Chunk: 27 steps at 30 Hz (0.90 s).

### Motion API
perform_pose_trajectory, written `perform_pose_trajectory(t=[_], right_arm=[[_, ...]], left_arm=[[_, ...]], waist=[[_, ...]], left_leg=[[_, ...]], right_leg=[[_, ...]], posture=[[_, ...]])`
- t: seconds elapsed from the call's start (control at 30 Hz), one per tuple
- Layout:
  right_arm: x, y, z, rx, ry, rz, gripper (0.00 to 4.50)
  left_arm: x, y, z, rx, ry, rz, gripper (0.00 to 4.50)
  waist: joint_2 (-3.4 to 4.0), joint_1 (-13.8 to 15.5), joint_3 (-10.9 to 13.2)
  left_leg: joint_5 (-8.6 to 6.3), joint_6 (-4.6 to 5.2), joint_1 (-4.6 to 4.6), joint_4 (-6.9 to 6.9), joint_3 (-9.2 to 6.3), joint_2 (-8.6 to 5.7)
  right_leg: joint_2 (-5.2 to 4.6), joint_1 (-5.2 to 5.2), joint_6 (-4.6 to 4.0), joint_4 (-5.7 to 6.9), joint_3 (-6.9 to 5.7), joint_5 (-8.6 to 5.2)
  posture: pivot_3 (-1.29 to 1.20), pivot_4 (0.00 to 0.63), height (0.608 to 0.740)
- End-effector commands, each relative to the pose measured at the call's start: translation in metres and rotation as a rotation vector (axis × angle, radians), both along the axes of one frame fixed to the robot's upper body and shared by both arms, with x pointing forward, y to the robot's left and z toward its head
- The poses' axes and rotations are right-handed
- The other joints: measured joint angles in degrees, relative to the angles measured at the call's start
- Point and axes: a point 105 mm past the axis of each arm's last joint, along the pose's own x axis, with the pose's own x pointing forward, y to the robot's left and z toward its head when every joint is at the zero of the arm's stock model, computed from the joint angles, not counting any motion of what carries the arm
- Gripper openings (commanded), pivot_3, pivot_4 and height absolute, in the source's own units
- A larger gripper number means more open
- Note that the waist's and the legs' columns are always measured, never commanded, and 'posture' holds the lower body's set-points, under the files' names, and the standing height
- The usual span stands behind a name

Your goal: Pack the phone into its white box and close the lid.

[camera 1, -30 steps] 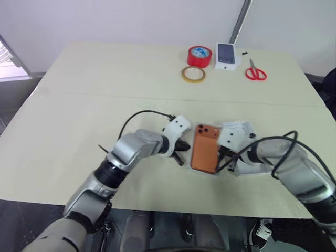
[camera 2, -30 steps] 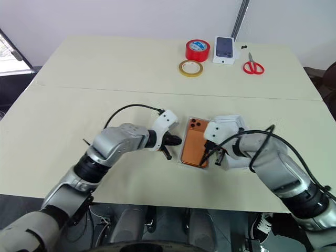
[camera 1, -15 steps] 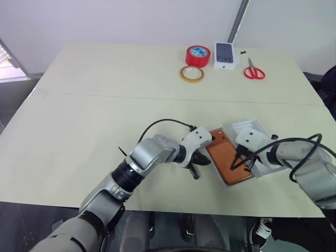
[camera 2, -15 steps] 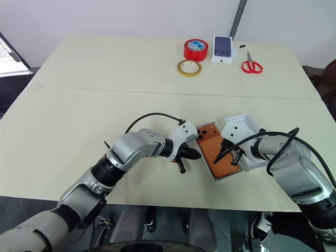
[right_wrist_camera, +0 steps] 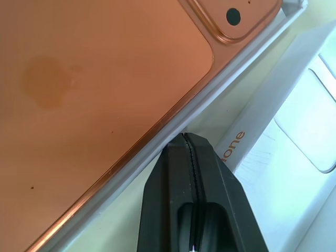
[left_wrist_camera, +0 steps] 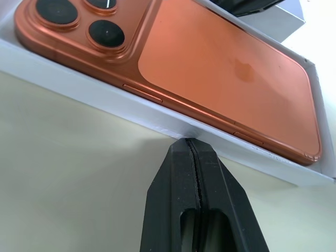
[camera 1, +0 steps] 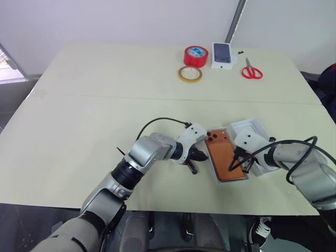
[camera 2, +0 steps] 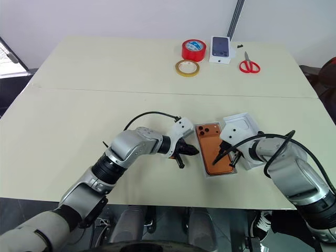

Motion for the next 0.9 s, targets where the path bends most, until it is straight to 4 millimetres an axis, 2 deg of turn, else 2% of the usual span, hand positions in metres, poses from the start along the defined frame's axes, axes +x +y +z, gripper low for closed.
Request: perform_pose_trajectory(t=[0.03, 0.37, 0.53, 0.7, 0.77, 0.9], right_arm=[[-0.004, 0.026, -0.001, 0.056, 0.010, 0.122, 0.00], [-0.003, 0.023, 0.001, 0.048, 0.005, 0.118, 0.00], [-0.002, 0.014, 0.016, 0.042, -0.020, 0.112, 0.00], [-0.006, 0.000, 0.037, 0.059, -0.023, 0.107, 0.00], [-0.005, -0.012, 0.048, 0.098, -0.026, 0.061, 0.00], [-0.004, -0.022, 0.055, 0.211, 0.009, -0.039, 0.00]], left_arm=[[0.009, -0.001, 0.013, -0.027, -0.063, 0.027, 0.02], [0.009, 0.002, 0.012, -0.018, -0.070, 0.032, 0.02], [0.008, 0.011, 0.014, -0.014, -0.077, 0.038, 0.02], [0.009, 0.039, 0.023, -0.028, -0.090, 0.080, 0.02], [0.007, 0.059, 0.027, -0.027, -0.100, 0.105, 0.02], [0.002, 0.081, 0.031, -0.013, -0.155, 0.112, 0.02]], waist=[[0.00, -0.1, 0.0], [0.00, -0.9, 0.0], [0.01, -1.0, 0.0], [0.05, -1.0, 0.0], [0.07, -1.1, 0.0], [0.07, -1.0, 0.0]], left_leg=[[0.00, 0.00, 0.00, 0.00, 0.00, 0.00], [0.00, 0.00, 0.01, 0.00, -0.01, 0.00], [0.00, 0.00, 0.01, 0.00, -0.01, 0.00], [0.01, 0.00, 0.01, -0.02, -0.01, 0.01], [0.01, -0.01, 0.00, -0.02, 0.00, 0.03], [0.01, -0.02, 0.02, -0.02, -0.01, 0.03]], right_leg=[[0.00, 0.00, 0.00, 0.00, 0.00, 0.00], [0.01, 0.01, 0.01, 0.05, 0.00, 0.00], [0.02, -0.01, 0.02, 0.08, 0.00, 0.00], [0.04, -0.06, 0.06, 0.16, 0.01, -0.01], [0.04, -0.07, 0.06, 0.17, 0.02, -0.02], [0.03, -0.05, 0.06, 0.18, 0.01, -0.02]], posture=[[0.00, 0.150, 0.740], [0.00, 0.150, 0.740], [0.00, 0.150, 0.740], [0.00, 0.150, 0.740], [0.00, 0.150, 0.740], [0.00, 0.150, 0.740]])
